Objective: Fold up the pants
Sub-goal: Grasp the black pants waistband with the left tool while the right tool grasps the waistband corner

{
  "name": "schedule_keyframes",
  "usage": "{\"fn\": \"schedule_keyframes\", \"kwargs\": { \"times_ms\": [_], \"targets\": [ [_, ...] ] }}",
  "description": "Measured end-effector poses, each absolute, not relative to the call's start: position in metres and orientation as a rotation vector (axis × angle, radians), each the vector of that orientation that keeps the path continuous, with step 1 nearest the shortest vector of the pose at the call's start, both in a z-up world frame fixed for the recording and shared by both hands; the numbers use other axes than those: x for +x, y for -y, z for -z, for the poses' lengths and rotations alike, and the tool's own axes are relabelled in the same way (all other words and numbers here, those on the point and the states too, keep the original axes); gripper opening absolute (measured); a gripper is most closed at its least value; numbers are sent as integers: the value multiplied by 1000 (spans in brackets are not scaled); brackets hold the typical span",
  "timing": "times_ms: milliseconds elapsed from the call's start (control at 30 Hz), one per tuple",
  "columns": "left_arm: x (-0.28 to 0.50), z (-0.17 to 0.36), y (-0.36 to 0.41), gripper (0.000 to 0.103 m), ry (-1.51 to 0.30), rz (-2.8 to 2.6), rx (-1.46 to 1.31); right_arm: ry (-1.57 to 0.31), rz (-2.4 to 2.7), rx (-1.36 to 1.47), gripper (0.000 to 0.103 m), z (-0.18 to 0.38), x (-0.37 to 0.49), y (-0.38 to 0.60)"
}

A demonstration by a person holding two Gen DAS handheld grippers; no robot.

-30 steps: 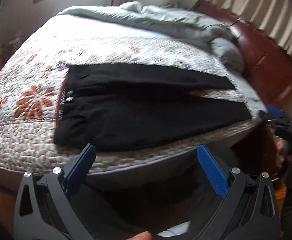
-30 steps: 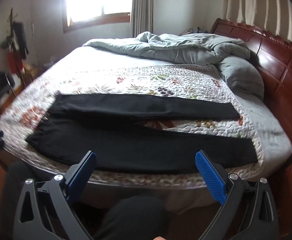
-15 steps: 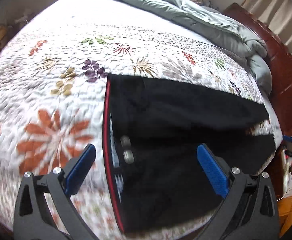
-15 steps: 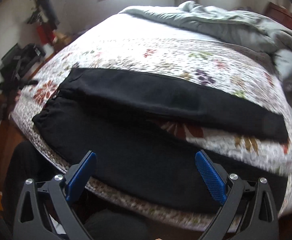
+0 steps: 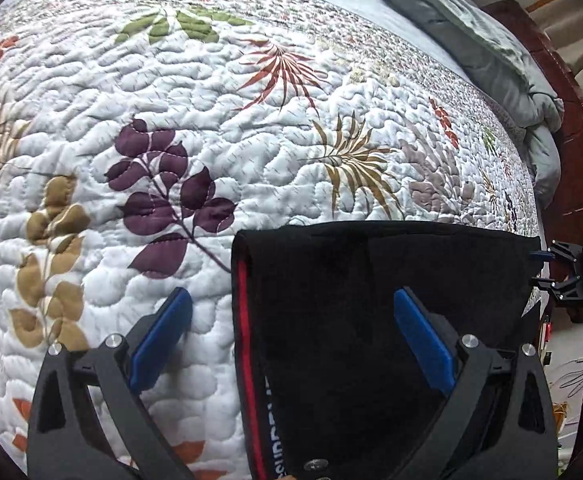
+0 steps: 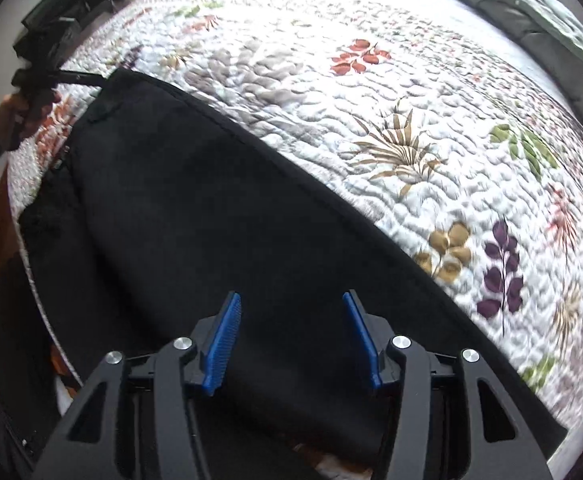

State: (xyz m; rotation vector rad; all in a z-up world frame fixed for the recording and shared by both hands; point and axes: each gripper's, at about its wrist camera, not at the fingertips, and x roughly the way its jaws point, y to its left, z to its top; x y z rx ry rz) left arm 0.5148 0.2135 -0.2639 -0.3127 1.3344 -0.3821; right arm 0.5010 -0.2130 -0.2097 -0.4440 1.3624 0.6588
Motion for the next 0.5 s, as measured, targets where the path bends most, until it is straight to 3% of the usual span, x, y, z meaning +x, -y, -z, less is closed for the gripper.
{"fn": "schedule_keyframes", "kwargs": {
  "times_ms": [100, 167, 200, 233, 500],
  "targets": [
    [522, 267, -207, 96, -1345, 435, -277, -1403, -713, -475, 55, 222, 525, 212],
    [522, 265, -202, 64, -1363, 489, -244, -1433, -741, -486, 59, 227, 540, 214],
    [523, 265, -200, 53, -1368, 487, -217, -1441, -738, -500, 61, 229, 544, 215],
    [524, 266, -199, 49, -1373, 489, -195, -1453, -742, -512, 61, 231, 550, 215],
    [533, 276, -206, 52, -1398, 544, -232, -1556, -807, -551, 61, 244, 575, 217]
  ]
}}
